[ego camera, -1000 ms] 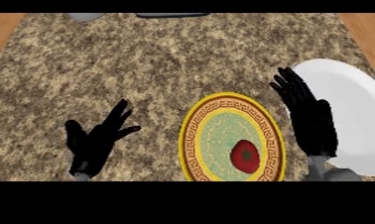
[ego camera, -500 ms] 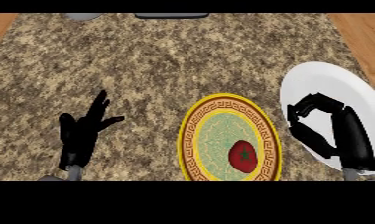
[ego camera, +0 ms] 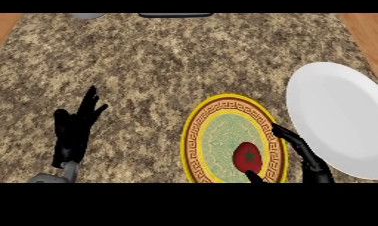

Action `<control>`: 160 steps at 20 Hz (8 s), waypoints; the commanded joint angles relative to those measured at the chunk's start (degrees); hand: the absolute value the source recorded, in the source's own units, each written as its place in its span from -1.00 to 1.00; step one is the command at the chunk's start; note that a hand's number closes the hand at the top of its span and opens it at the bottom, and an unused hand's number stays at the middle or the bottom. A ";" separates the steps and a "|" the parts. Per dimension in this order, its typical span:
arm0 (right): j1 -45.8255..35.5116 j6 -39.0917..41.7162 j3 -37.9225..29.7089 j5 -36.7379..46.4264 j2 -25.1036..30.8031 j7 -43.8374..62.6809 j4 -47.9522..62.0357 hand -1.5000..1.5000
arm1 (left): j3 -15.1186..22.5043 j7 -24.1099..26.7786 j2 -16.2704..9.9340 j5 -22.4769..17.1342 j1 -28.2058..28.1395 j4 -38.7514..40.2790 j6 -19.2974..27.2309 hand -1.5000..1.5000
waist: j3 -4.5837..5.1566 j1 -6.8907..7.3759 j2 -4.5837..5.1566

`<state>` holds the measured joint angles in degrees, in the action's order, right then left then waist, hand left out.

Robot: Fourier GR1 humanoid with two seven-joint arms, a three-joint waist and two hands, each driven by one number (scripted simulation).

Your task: Pick the tomato from the plate and place it in the plate

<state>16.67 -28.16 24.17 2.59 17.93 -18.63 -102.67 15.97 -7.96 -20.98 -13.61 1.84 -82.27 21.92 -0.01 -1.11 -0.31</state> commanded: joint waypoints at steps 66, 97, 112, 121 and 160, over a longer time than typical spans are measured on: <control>-22.26 37.10 -2.70 45.64 -3.78 42.33 7.84 1.00 | -9.39 -2.60 13.46 17.15 1.66 0.94 -8.28 0.00 | 0.01 1.20 0.39; -27.96 28.66 -36.53 44.30 4.48 39.10 4.32 1.00 | -12.37 -6.38 13.23 16.65 -0.72 -4.37 -11.66 0.00 | -0.02 1.59 0.41; -29.47 39.31 -39.18 37.52 9.30 26.71 29.48 1.00 | -14.83 -4.40 12.78 15.89 -0.51 -2.52 -13.84 0.00 | -0.01 1.58 0.40; -31.35 42.58 -40.38 34.07 11.99 13.15 39.36 -1.00 | -13.59 -0.58 14.97 18.40 -2.39 -0.47 -12.66 0.00 | 0.00 1.31 0.31; -28.90 44.58 -53.53 4.76 12.11 -4.53 47.79 -1.00 | -16.18 -3.91 15.67 18.89 -3.42 -4.82 -15.59 0.00 | 0.00 1.31 0.29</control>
<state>-11.01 18.50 -30.51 6.85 29.62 -24.34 -55.53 -0.46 -11.75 -5.44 5.34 1.18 -83.95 6.88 -0.01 0.10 0.01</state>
